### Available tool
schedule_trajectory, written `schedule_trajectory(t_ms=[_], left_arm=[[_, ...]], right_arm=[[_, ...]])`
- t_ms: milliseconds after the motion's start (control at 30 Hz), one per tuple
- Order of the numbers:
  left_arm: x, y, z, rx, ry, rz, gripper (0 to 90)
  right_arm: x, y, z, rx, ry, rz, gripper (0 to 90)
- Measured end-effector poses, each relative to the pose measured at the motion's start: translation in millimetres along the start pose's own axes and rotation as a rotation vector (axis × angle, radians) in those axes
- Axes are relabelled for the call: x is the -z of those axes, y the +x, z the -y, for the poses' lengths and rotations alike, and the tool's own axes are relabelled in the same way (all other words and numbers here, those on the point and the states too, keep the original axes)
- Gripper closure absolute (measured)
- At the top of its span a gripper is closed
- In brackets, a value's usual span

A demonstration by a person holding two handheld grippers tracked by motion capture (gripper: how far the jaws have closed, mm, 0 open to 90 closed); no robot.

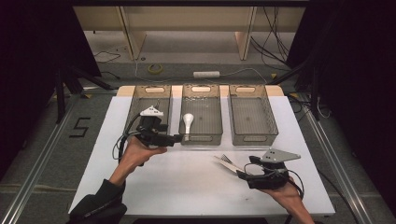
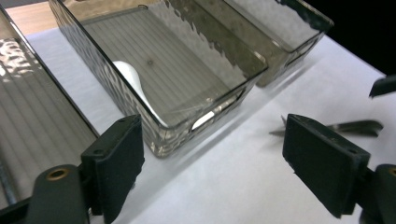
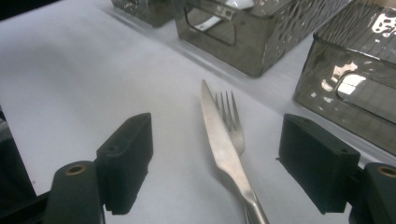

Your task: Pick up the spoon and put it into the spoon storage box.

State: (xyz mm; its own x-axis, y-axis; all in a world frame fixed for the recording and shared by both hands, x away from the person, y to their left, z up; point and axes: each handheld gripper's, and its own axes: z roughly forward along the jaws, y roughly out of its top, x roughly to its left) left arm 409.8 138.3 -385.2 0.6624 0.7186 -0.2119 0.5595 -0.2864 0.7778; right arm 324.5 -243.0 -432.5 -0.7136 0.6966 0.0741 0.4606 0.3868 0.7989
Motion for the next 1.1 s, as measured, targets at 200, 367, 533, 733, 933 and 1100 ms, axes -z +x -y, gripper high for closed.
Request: schedule_trajectory(t_ms=[200,367,533,733,933,1100], left_arm=[[12.0,-4.5,17.7,-0.001,-0.042,0.002,19.0],[17.0,-8.3,36.1,-0.007,-0.074,0.006,18.5],[20.0,-9.0,48.3,0.005,-0.083,0.012,16.8],[28.3,-8.9,62.8,-0.018,-0.111,0.009,16.3],[35.0,-11.1,70.0,-0.041,-0.135,-0.017,16.3],[38.5,-11.1,73.6,-0.036,-0.145,-0.028,16.3]], right_arm=[[-2.6,-3.4,-0.5,0.018,0.067,0.008,27.1],[-4.3,-7.4,-1.7,0.024,0.105,0.032,27.1],[-6.4,-13.6,-3.3,0.033,0.147,0.043,27.2],[-9.5,-18.0,-4.0,0.046,0.209,0.045,27.2],[-13.8,-19.7,-6.4,0.074,0.288,0.046,27.2],[-17.3,-23.1,-7.9,0.085,0.341,0.038,28.7]])
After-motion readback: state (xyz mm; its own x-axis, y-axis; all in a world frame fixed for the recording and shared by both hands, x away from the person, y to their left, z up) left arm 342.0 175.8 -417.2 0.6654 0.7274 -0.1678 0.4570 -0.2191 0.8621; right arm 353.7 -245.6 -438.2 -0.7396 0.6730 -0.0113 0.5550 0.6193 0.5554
